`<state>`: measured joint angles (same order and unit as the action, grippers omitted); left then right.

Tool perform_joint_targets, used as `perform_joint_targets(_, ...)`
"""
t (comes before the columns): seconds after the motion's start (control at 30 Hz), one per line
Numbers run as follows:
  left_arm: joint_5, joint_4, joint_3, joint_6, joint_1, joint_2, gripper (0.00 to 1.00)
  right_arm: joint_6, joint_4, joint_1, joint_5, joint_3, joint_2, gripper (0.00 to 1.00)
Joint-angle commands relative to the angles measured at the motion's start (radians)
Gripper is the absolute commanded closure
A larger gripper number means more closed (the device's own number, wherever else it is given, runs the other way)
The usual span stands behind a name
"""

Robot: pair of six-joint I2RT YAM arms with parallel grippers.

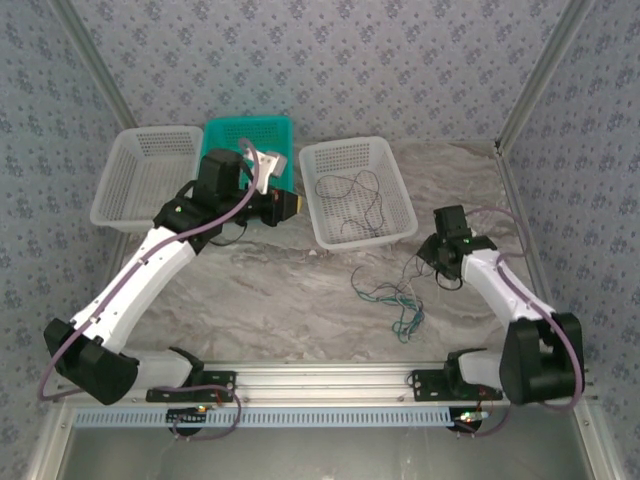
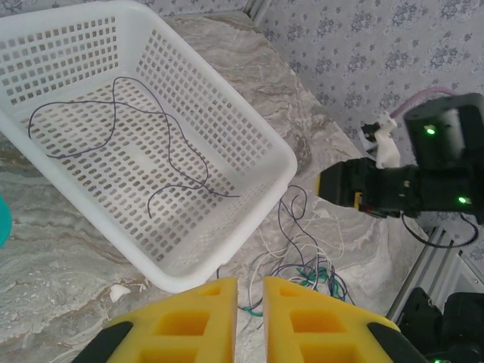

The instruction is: Untangle the cables

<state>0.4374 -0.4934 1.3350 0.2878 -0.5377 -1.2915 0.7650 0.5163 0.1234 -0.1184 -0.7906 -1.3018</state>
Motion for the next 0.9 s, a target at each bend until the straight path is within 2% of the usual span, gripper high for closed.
perform_joint_targets(0.0,-0.011,0.017,0.006,-0.024,-0.013,0.000,0.79,-0.041,-0.102,-0.067,0.026,-0.027,-0.071,0.45)
perform_joint_targets(0.1,-0.015,0.015,0.006,-0.031,-0.014,0.006,0.67,-0.180,-0.176,-0.083,0.149,-0.009,-0.145,0.45)
perform_joint_targets(0.23,-0.022,0.015,0.006,-0.034,-0.016,-0.001,0.63,-0.170,-0.215,-0.082,0.228,0.018,-0.189,0.48)
perform_joint_targets(0.43,-0.021,0.021,-0.003,-0.029,-0.022,0.000,0.62,-0.163,-0.159,-0.077,0.123,0.030,-0.221,0.53)
perform_joint_targets(0.53,-0.027,0.024,-0.005,-0.029,-0.021,0.003,0.57,-0.167,-0.146,-0.078,0.102,0.024,-0.262,0.61)
perform_joint_targets(0.67,-0.030,0.026,-0.004,-0.027,-0.022,0.004,0.44,-0.166,-0.149,-0.067,0.105,0.027,-0.291,0.73)
perform_joint_targets(0.8,-0.041,0.024,-0.006,-0.029,-0.021,0.009,0.32,-0.152,-0.143,-0.067,0.071,0.030,-0.272,1.00)
perform_joint_targets(0.87,-0.047,0.023,-0.006,-0.030,-0.021,0.012,0.30,-0.144,-0.131,-0.070,0.055,0.031,-0.224,1.00)
